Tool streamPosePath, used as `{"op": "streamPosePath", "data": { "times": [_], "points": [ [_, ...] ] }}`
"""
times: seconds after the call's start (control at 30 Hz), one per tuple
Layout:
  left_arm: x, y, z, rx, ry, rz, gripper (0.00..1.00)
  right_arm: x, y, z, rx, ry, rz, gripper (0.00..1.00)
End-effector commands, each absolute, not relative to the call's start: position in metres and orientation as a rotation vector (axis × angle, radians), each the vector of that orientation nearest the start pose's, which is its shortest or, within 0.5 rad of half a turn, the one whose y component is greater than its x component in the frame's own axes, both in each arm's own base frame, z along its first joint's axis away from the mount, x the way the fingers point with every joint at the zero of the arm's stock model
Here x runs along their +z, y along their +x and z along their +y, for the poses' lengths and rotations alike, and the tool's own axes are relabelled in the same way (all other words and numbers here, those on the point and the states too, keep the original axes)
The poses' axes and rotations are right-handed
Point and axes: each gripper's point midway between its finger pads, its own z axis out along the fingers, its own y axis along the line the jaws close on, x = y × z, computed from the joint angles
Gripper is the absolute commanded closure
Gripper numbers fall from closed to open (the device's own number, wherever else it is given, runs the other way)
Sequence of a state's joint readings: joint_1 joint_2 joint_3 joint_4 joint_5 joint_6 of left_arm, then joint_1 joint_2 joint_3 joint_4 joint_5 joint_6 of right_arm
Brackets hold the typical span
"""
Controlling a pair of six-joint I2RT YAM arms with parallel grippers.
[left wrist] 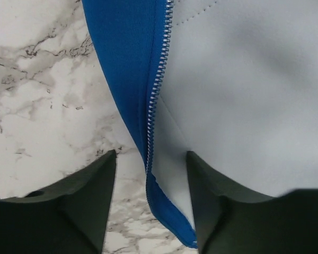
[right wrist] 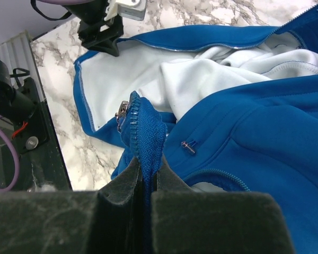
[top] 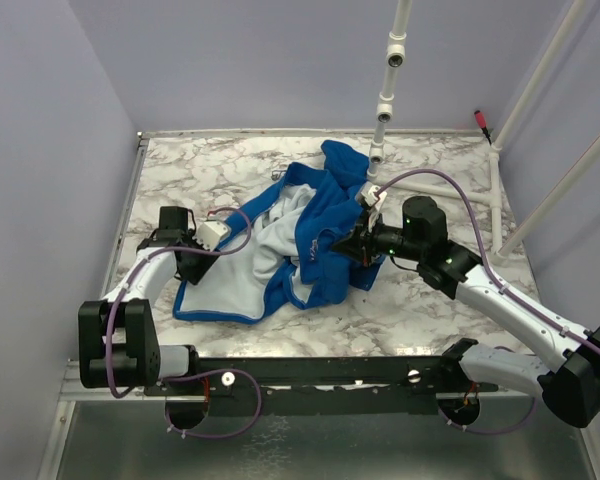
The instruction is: Zip up the jacket
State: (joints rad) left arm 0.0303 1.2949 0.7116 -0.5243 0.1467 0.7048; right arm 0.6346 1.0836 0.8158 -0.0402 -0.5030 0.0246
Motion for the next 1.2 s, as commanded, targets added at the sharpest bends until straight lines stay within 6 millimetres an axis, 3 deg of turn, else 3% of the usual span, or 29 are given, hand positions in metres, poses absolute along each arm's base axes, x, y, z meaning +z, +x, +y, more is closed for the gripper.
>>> {"op": "streamPosePath", "data": {
  "times": [0.0, 0.23, 0.33, 0.43, 0.57, 0.67, 0.73, 0.83, 0.97, 1.17],
  "points": [
    [0.038, 0.279, 0.017, 0.056, 0.920, 2.503, 0.53, 0.237, 0.232, 0.282, 0.936, -0.935, 1.681, 0.99],
    [0.038, 0.298, 0.007, -0.022, 0.866, 2.474, 0.96, 0.234, 0.232, 0.283, 0.952, -0.918, 1.705, 0.99],
    [0.060, 0.316, -0.003, -0.070, 0.784, 2.419, 1.00, 0.235, 0.235, 0.282, 0.938, -0.895, 1.712, 0.99],
    [0.101, 0.341, -0.008, -0.044, 0.723, 2.312, 1.00, 0.230, 0.245, 0.280, 0.903, -0.842, 1.749, 0.99],
    [0.179, 0.388, -0.013, 0.050, 0.642, 2.143, 1.00, 0.233, 0.274, 0.283, 0.827, -0.765, 1.746, 1.00],
    [0.220, 0.400, -0.052, 0.026, 0.693, 2.039, 1.00, 0.237, 0.296, 0.287, 0.791, -0.737, 1.742, 1.00],
    [0.237, 0.394, -0.089, 0.000, 0.778, 1.971, 1.00, 0.241, 0.310, 0.284, 0.781, -0.705, 1.741, 0.99],
    [0.248, 0.375, -0.133, -0.100, 0.843, 1.939, 1.00, 0.241, 0.329, 0.267, 0.755, -0.609, 1.754, 0.99],
    [0.240, 0.342, -0.173, -0.239, 0.917, 1.965, 1.00, 0.232, 0.337, 0.246, 0.703, -0.532, 1.772, 0.99],
    [0.215, 0.294, -0.229, -0.405, 1.064, 1.973, 0.99, 0.218, 0.338, 0.241, 0.690, -0.510, 1.811, 0.99]
  ]
}}
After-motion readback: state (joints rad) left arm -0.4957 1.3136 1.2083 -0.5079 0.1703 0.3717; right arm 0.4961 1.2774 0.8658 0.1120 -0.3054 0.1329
